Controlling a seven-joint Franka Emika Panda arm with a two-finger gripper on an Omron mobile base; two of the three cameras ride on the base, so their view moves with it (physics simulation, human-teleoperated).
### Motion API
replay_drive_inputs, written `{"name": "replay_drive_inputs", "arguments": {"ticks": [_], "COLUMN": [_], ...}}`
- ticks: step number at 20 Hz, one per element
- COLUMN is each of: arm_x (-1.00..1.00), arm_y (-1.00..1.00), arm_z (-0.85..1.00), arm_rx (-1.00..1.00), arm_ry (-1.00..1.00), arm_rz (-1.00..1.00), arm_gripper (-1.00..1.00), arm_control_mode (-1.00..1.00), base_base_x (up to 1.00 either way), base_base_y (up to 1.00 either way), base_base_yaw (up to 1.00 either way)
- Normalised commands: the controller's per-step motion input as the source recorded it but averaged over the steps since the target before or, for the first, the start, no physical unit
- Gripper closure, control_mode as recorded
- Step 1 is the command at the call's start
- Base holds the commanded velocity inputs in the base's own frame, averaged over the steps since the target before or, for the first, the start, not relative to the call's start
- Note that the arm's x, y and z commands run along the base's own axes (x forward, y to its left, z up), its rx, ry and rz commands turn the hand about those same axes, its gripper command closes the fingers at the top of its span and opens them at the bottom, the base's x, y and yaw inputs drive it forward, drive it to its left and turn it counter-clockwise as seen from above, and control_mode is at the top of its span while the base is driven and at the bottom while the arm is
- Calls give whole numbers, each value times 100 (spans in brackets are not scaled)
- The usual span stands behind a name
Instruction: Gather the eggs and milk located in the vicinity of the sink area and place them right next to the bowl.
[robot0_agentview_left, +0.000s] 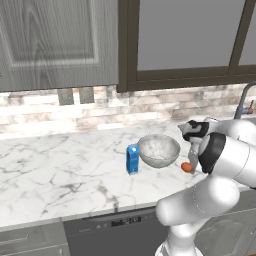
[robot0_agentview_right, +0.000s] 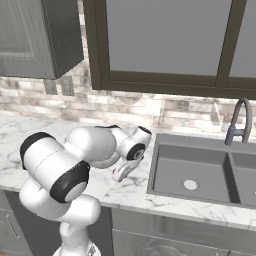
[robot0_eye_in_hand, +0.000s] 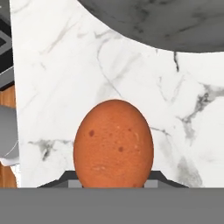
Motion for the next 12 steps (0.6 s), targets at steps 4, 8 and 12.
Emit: {"name": "replay_drive_inputs", "arguments": {"ticks": [4,8,12], "arm_x": [16,26,32], "arm_y": [-4,0,0], "arm_z": [0,0,0], "arm_rx": [1,0,0], "arm_ry": [0,0,0], "arm_rz": [0,0,0], "arm_gripper": [100,100,100], "arm_control_mode": [-100,-100,-100], "base_base_x": [0,0,0], "base_base_y": [0,0,0], "base_base_yaw": [0,0,0]}}
